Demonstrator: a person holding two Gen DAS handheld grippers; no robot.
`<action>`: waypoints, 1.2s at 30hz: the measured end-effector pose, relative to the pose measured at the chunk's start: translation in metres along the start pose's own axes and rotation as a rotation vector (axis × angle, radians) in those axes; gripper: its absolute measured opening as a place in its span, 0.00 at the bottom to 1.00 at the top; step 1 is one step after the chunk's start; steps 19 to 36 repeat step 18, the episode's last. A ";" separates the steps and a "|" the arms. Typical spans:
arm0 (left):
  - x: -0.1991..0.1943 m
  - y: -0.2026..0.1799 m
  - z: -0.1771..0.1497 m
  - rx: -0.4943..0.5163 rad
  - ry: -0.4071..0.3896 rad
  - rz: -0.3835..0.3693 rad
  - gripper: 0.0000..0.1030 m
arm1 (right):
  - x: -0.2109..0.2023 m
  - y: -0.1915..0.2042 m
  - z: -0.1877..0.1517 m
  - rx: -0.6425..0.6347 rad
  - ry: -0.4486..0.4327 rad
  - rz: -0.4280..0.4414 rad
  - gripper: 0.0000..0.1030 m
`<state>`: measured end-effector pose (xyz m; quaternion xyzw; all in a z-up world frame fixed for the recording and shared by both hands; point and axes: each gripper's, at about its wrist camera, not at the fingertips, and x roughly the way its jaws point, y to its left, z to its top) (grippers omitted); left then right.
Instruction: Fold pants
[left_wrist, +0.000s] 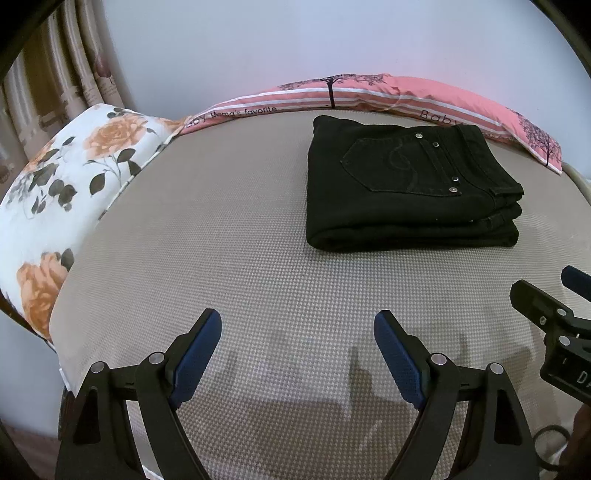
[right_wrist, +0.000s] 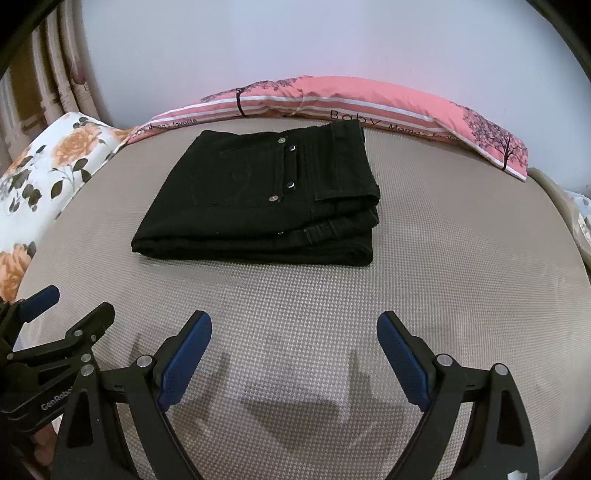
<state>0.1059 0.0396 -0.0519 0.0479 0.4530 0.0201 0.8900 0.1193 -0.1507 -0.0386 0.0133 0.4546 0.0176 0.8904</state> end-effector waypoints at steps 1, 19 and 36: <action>0.000 0.000 0.000 0.000 0.000 -0.001 0.82 | 0.000 0.000 0.000 0.001 0.000 0.000 0.87; -0.001 -0.004 -0.003 0.008 0.004 -0.015 0.82 | 0.000 -0.001 0.000 0.000 0.000 0.001 0.87; -0.001 -0.004 -0.003 0.008 0.004 -0.015 0.82 | 0.000 -0.001 0.000 0.000 0.000 0.001 0.87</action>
